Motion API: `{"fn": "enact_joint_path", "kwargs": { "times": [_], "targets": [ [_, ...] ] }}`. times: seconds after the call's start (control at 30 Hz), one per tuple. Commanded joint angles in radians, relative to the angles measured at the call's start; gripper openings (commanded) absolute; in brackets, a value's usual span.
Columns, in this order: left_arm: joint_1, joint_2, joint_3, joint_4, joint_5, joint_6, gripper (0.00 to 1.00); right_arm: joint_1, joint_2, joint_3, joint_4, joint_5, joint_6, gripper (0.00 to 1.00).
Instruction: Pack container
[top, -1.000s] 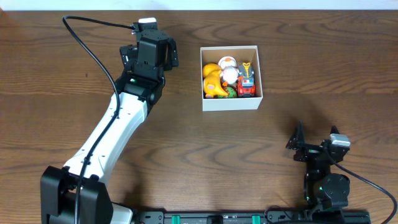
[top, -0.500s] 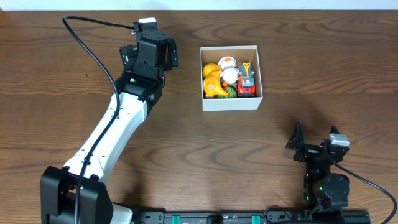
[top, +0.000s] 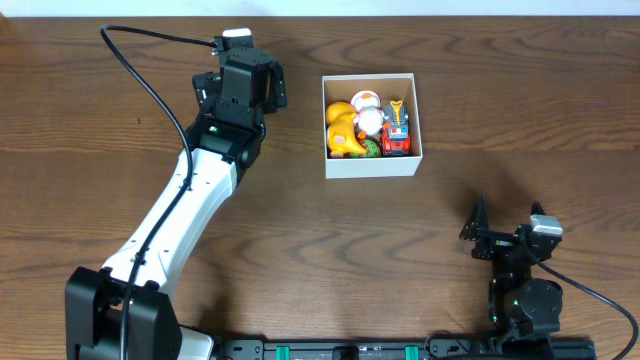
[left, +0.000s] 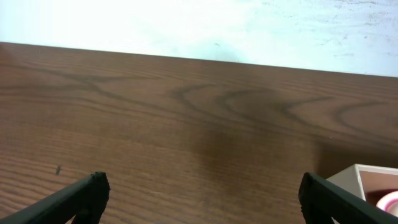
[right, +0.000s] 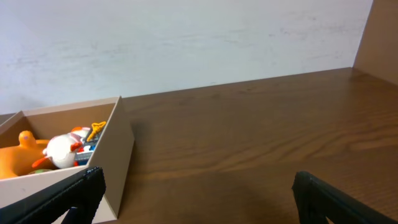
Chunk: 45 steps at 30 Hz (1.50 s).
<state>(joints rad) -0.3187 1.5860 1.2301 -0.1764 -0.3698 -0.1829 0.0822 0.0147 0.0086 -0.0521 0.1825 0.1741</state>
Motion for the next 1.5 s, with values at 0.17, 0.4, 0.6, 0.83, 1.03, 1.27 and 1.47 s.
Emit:
{"fn": "enact_joint_path", "kwargs": {
  "times": [0.17,0.4,0.6,0.83,1.03,1.27,1.47],
  "targets": [
    [-0.003,-0.077,0.013,-0.050,-0.009,0.005,0.98,-0.010,-0.009,-0.003,-0.004,-0.007,-0.015,0.99],
    [-0.003,-0.356,0.013,-0.250,-0.009,0.005,0.98,-0.010,-0.009,-0.003,-0.004,-0.007,-0.015,0.99],
    [0.019,-0.634,0.013,-0.364,-0.010,0.006,0.98,-0.010,-0.009,-0.003,-0.004,-0.007,-0.015,0.99],
    [0.105,-0.991,0.013,-0.633,-0.002,0.000,0.98,-0.010,-0.009,-0.003,-0.004,-0.007,-0.015,0.99],
    [0.180,-1.213,0.005,-0.776,0.045,-0.018,0.98,-0.010,-0.009,-0.003,-0.004,-0.007,-0.015,0.99],
    [0.231,-1.354,-0.114,-0.790,0.124,-0.019,0.98,-0.010,-0.009,-0.003,-0.004,-0.007,-0.015,0.99],
    [0.256,-1.426,-0.321,-0.729,0.128,-0.053,0.98,-0.010,-0.009,-0.003,-0.004,-0.007,-0.015,0.99]
  ]
}}
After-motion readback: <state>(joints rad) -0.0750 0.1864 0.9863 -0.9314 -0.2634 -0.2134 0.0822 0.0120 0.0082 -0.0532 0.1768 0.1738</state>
